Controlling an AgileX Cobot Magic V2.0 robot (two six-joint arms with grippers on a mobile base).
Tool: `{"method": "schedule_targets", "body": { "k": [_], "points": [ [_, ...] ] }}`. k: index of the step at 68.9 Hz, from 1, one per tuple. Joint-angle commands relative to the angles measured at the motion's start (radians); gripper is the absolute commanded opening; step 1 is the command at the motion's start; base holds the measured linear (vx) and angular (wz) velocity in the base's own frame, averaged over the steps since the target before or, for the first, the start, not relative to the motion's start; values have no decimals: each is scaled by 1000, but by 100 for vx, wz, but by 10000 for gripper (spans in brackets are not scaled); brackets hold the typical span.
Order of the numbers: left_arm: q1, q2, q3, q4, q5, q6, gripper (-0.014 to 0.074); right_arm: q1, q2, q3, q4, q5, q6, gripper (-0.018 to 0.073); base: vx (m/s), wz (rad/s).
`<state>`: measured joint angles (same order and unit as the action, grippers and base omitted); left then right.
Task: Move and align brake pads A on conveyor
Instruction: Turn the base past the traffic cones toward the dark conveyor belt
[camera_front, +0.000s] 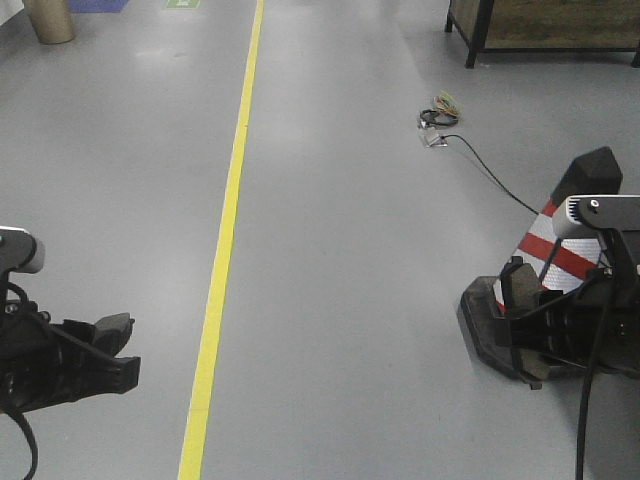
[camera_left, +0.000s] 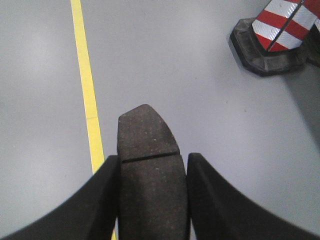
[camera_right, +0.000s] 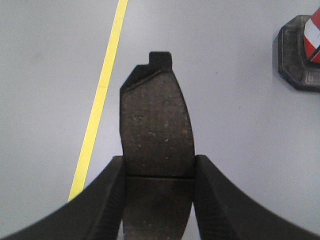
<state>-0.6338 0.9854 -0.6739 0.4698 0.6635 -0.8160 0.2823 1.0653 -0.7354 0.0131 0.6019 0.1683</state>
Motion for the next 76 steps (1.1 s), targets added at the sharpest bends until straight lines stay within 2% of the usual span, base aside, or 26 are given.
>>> {"method": "schedule_targets", "body": {
  "k": [1,43,76],
  "points": [
    [-5,-12,-24,29,-48,-5,72,-3,-18,-29,-3,-69,-6,60,45,-1],
    [-5,-12,-24,29,-48,-5,72,-3,-18,-29,-3,-69,-6,60,40,-8],
    [-5,-12,-24,29,-48,-5,72,-3,-18,-29,-3,-69,-6,60,28,-52]
  ]
}}
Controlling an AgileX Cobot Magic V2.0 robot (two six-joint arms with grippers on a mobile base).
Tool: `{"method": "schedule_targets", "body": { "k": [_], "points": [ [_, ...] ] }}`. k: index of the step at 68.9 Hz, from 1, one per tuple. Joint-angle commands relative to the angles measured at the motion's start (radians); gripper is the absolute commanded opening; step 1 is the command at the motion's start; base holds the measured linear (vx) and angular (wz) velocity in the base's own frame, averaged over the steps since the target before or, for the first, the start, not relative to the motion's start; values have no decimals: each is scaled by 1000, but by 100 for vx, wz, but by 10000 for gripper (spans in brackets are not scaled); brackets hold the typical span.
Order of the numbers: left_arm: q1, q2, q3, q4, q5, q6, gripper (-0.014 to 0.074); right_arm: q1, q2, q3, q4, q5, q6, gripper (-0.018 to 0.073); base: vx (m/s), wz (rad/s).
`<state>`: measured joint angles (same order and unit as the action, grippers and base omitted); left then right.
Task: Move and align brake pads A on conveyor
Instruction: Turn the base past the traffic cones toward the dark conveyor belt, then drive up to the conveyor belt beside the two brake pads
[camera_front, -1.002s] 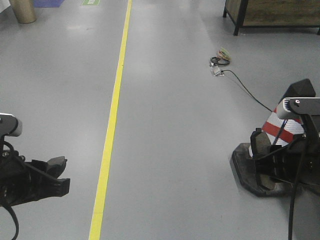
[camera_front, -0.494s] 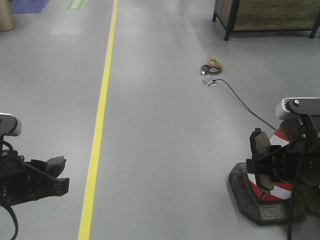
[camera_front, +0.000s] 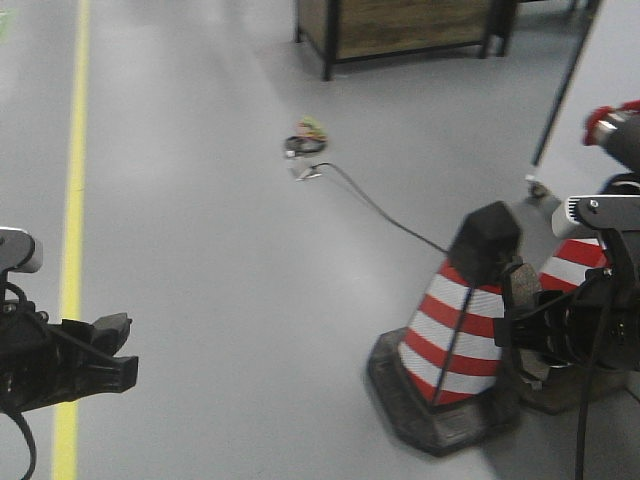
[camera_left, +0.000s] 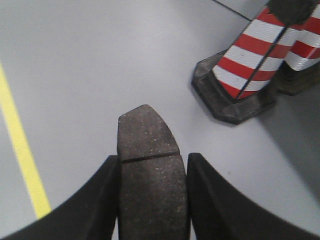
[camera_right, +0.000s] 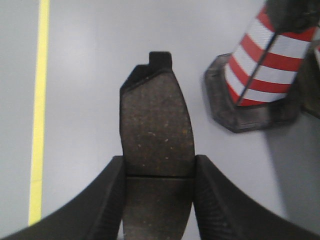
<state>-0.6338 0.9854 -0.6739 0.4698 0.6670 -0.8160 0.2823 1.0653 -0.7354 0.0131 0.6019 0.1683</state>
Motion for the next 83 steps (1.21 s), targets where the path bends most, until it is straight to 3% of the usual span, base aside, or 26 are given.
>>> {"method": "schedule_targets", "body": {
  "k": [1,83],
  "points": [
    [-5,-12,-24,29,-52,-5,72,-3,-18,-29,-3,-69,-6,60,24,-68],
    [-5,-12,-24,29,-52,-5,72,-3,-18,-29,-3,-68,-6,60,23,-60]
  ]
}}
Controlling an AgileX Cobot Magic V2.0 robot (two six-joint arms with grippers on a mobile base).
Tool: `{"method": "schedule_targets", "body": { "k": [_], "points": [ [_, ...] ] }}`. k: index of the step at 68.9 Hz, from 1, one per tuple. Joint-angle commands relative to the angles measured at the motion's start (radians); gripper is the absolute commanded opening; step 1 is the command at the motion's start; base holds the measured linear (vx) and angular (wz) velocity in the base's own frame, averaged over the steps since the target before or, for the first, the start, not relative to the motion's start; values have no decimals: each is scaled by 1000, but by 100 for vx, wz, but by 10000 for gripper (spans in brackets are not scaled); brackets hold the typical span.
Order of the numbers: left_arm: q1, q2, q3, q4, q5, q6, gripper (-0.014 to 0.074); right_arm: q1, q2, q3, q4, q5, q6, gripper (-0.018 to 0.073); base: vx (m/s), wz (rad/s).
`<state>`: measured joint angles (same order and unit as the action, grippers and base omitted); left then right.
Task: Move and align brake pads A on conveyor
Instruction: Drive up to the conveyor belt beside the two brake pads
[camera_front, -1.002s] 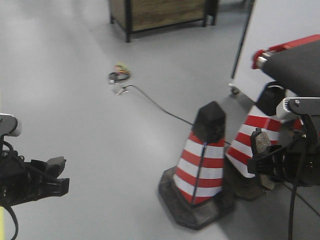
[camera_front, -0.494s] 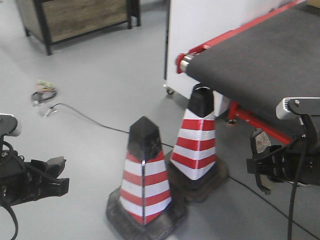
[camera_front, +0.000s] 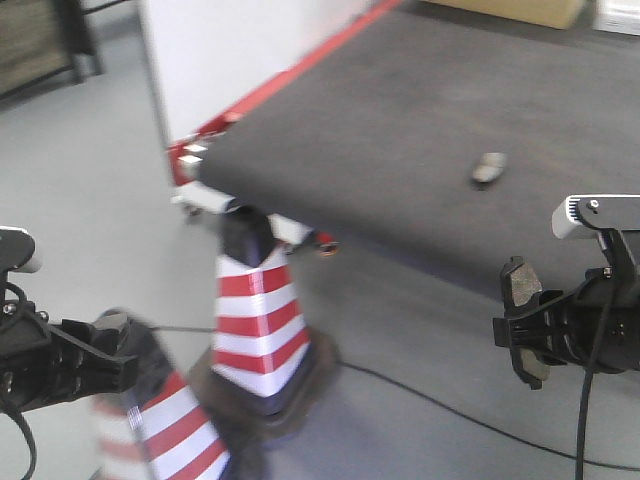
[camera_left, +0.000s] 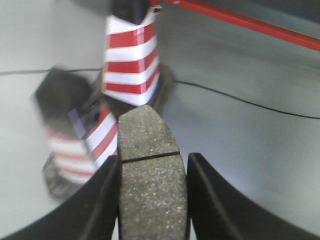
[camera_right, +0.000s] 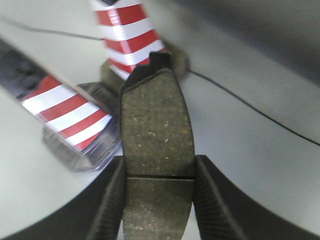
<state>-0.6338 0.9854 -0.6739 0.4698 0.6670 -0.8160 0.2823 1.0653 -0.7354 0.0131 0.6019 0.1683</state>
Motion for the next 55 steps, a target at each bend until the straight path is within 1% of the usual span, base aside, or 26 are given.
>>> {"method": "schedule_targets", "body": {
  "k": [1,15,26,35,40,55],
  "points": [
    [-5,-12,-24,29,-52,-5,72,-3,-18,-29,-3,-68,-6,60,21,-67],
    [-5,-12,-24,29,-52,-5,72,-3,-18,-29,-3,-68,-6,60,21,-65],
    [-5,-12,-24,29,-52,-5,72,-3,-18,-29,-3,-68,-6,60,22,-47],
    [-6,-14,-26,23,-56,-5,72,-5,-18,-29,-6,-57,-6,60,25,-23],
    [-5,-13,-26,41,-51,-5,72,-4,-15,-29,-1,-54,-6,60,26,-12],
    [-5,-13,-26,37,-49,-5,72,-4,-15,-29,-1,-53,-6,60,27,-10]
  ]
}}
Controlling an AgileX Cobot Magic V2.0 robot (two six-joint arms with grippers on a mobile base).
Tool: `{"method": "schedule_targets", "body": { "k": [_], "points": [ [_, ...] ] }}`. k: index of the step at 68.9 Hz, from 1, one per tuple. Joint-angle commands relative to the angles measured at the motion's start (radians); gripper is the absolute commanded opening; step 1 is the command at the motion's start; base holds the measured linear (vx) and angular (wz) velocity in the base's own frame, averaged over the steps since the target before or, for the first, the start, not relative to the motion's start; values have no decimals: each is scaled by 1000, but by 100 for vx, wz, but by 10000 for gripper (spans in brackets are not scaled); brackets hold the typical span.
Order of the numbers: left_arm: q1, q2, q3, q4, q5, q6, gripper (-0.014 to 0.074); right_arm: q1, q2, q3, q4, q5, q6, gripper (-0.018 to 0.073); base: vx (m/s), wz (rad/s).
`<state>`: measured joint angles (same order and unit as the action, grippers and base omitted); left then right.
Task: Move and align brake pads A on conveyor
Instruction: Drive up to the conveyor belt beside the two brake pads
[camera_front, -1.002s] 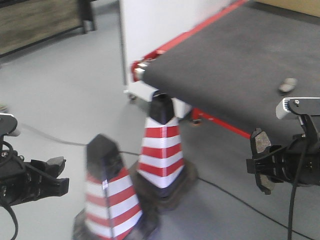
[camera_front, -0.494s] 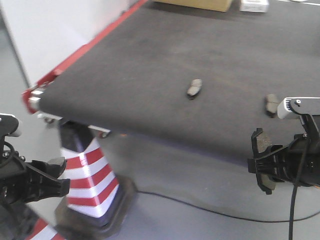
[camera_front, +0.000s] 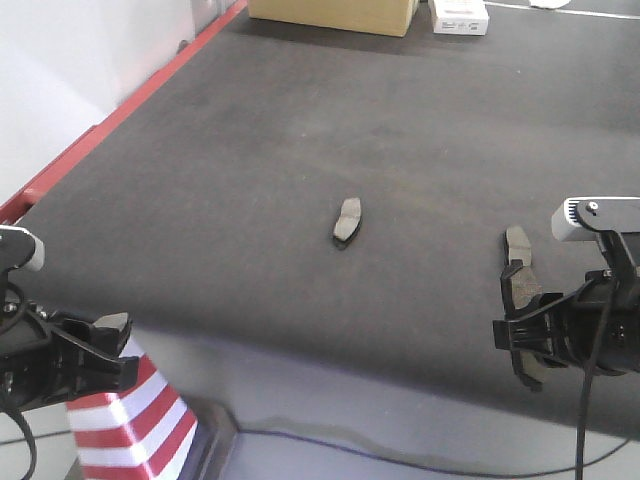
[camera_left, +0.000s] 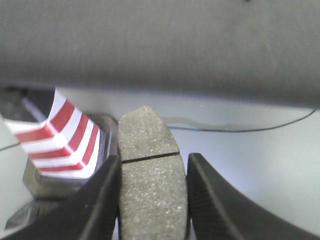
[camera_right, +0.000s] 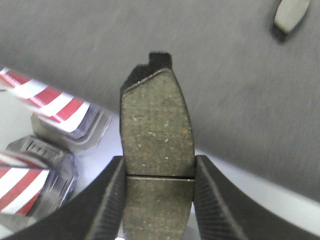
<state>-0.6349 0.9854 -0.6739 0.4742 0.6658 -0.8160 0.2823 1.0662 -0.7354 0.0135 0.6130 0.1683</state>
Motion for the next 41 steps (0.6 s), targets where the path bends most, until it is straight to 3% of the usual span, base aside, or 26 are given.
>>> {"method": "schedule_targets", "body": {
  "k": [1,41],
  "points": [
    [-4,-13,-26,33,-48,-5,72,-4,-16,-29,-1,-65,-6,60,27,-13],
    [-4,-13,-26,33,-48,-5,72,-4,-16,-29,-1,-65,-6,60,23,-26]
  ]
}}
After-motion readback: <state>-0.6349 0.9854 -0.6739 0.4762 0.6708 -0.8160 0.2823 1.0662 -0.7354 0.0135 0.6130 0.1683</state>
